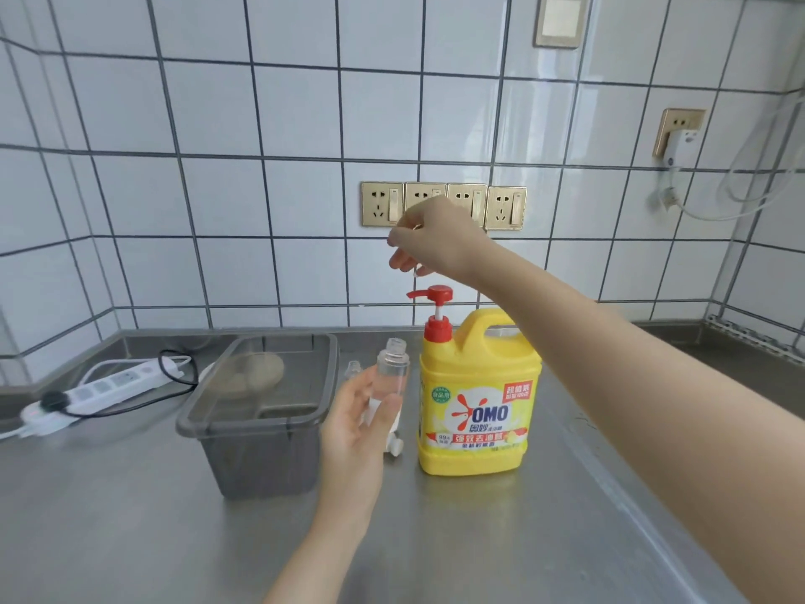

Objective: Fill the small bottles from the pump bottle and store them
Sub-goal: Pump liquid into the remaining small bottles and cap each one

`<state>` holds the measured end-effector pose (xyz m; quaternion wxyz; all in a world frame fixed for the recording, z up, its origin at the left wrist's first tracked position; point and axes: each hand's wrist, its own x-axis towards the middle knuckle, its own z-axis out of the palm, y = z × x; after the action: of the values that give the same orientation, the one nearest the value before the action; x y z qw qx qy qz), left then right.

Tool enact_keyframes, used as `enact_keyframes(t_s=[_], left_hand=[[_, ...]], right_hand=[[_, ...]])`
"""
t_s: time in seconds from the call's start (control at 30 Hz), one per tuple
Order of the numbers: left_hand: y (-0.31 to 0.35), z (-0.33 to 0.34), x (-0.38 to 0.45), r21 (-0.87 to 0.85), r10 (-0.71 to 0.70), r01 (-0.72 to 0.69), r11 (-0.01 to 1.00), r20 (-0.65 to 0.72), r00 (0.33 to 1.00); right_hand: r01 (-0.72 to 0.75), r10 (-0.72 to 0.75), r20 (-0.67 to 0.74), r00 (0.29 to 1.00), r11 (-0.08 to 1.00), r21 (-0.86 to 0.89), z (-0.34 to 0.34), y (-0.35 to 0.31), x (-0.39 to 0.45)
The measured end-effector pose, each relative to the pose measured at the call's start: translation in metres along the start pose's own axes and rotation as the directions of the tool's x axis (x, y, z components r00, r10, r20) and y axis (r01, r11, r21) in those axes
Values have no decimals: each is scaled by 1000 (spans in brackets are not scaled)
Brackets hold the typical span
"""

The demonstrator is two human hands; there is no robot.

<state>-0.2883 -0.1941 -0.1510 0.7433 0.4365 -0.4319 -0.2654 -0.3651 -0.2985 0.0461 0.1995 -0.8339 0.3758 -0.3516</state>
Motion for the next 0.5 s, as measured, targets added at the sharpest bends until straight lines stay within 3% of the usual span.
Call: enact_keyframes(t_s=[0.23, 0.5], left_hand=[[-12, -33, -48, 70, -79, 81, 994, -31, 996], [-38, -58, -64, 200, -72, 85, 976, -70, 995]], right_hand=[[1, -4, 70, 998, 999, 47, 34, 7, -70], [-94, 191, 334, 923, 954, -286, 108, 69, -102]])
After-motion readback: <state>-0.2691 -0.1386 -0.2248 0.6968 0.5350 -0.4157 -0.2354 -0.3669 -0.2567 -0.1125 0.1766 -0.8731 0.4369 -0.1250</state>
